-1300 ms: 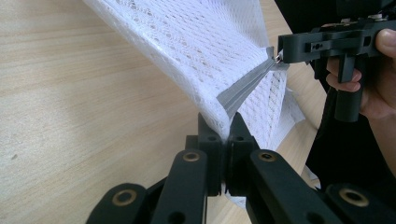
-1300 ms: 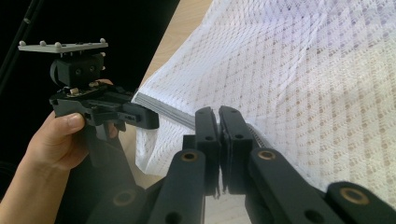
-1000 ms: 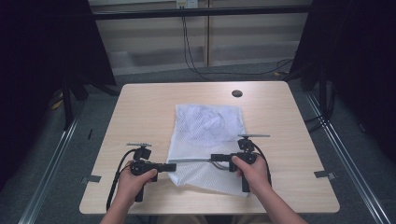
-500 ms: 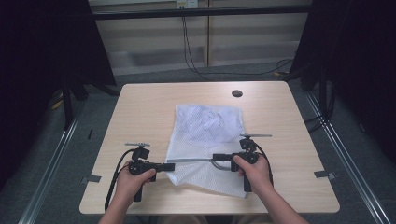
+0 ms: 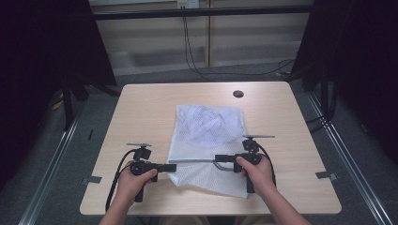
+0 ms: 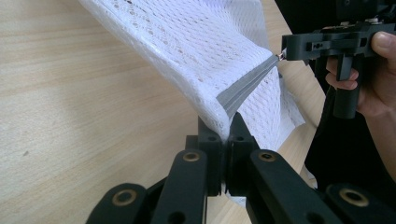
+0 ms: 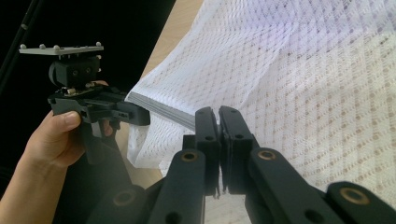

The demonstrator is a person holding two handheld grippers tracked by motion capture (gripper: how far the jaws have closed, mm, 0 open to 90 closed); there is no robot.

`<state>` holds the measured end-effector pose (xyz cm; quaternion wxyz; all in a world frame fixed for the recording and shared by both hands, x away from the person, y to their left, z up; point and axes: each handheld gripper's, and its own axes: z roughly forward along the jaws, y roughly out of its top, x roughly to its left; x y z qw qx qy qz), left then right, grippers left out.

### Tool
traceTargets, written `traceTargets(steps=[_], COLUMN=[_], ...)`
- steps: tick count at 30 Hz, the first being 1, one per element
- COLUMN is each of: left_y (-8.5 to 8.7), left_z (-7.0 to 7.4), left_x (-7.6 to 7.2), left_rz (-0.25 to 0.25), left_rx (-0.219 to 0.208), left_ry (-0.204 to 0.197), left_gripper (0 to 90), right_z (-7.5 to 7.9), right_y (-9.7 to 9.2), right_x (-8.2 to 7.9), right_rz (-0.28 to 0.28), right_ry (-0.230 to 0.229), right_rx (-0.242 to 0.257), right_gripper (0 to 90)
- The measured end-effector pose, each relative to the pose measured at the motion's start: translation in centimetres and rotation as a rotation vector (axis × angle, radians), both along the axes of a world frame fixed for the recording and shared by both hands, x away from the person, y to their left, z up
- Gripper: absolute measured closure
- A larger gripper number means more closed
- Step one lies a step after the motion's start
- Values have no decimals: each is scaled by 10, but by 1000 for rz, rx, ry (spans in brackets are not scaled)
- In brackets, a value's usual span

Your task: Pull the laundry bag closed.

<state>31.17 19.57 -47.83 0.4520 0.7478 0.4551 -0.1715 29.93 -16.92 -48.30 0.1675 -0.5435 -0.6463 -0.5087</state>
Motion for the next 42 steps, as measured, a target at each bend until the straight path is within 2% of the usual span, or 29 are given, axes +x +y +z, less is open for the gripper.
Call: traceTargets(steps=[15,22,28,32,42], left_y=[-4,-5,-3,-4,-2], left_z=[0,-1,-1,0,0], left_x=[-1,-1,0,-1,0], left_rz=[-19,-12,-13,-9,-11], left_rx=[11,6,15,6,11], left_ry=[7,18,9,21,8], left_gripper=[878,878,878,878,878], right_z=[-1,-1,-1,-1,-2], right_y=[-5,-6,-8,-9,-12], right_x=[-3,-3,-3,-3,-3], right_rz=[-16,-21,-22,-26,-33], right_ry=[9,12,16,10,13], right_rx=[-1,4,8,4,6], right_gripper=[877,877,877,877,877])
